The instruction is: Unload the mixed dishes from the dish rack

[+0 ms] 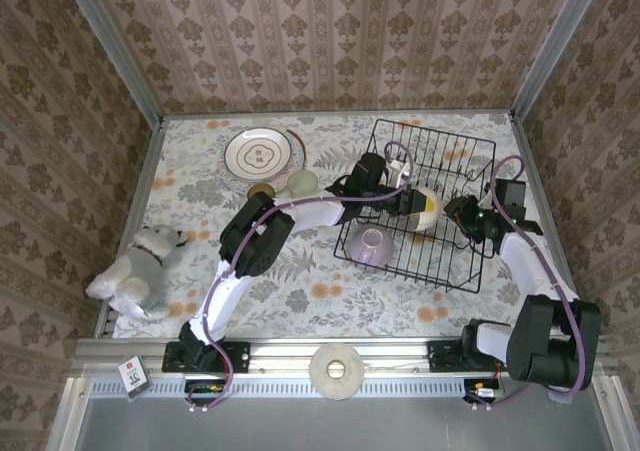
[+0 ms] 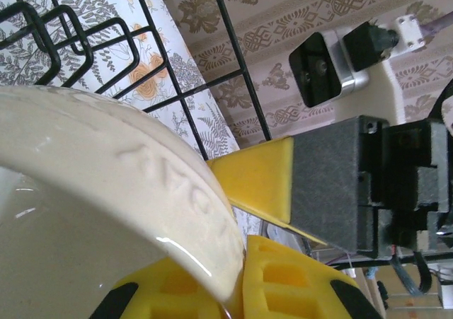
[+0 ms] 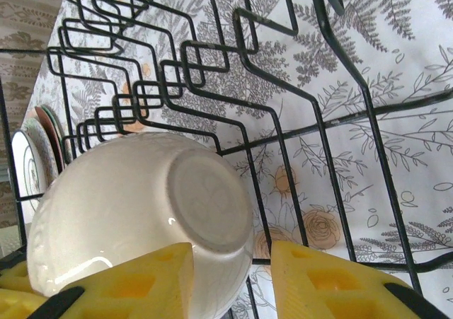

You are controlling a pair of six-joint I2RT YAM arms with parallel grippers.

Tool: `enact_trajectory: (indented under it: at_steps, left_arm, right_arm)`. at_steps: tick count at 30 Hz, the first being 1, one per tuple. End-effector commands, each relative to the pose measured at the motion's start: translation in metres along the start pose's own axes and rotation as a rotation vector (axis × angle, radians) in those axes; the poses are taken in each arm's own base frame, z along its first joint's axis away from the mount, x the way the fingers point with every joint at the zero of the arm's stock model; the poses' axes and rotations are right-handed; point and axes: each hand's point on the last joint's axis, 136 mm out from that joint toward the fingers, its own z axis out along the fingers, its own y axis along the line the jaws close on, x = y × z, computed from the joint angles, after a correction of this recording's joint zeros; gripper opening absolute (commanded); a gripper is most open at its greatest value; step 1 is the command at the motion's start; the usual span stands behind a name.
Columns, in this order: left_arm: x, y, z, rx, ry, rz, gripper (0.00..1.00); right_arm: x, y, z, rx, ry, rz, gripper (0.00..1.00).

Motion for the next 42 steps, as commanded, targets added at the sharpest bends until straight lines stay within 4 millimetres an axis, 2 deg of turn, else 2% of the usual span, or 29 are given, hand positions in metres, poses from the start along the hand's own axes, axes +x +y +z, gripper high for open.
enact_trajectory:
  at_steps: [1, 5, 10, 16, 22, 29, 37, 42]
  left_arm:
    - [-0.025, -0.044, -0.013, 0.036, -0.031, 0.169, 0.00]
    - [-0.030, -0.057, -0.021, 0.000, -0.028, 0.245, 0.00]
    - [-0.036, -0.063, -0.026, -0.023, -0.022, 0.292, 0.00]
    - [-0.034, -0.067, -0.034, -0.064, 0.001, 0.369, 0.00]
    - [-0.026, -0.066, -0.053, -0.183, 0.065, 0.557, 0.00]
    - [-0.004, -0.049, -0.087, -0.377, 0.208, 0.962, 0.00]
    - [0.049, -0.024, -0.116, -0.387, 0.536, 1.410, 0.00]
    - [0.050, -0.023, -0.123, -0.422, 0.544, 1.566, 0.00]
  right_arm:
    - [-0.006, 0.007, -0.012, 0.011, -0.032, -0.041, 0.37]
    - [-0.007, 0.009, -0.016, 0.010, -0.041, -0.050, 0.42]
    - [-0.007, 0.011, -0.021, 0.009, -0.048, -0.064, 0.47]
    - [-0.009, 0.018, -0.031, 0.001, -0.063, -0.096, 0.62]
    - [-0.010, 0.028, -0.037, -0.023, -0.060, -0.131, 0.75]
    - [-0.011, 0.052, -0.045, -0.047, -0.056, -0.201, 0.89]
    - [-0.012, 0.101, -0.058, -0.099, -0.038, -0.325, 0.95]
    - [0.003, 0.124, -0.057, -0.081, 0.029, -0.427, 0.96]
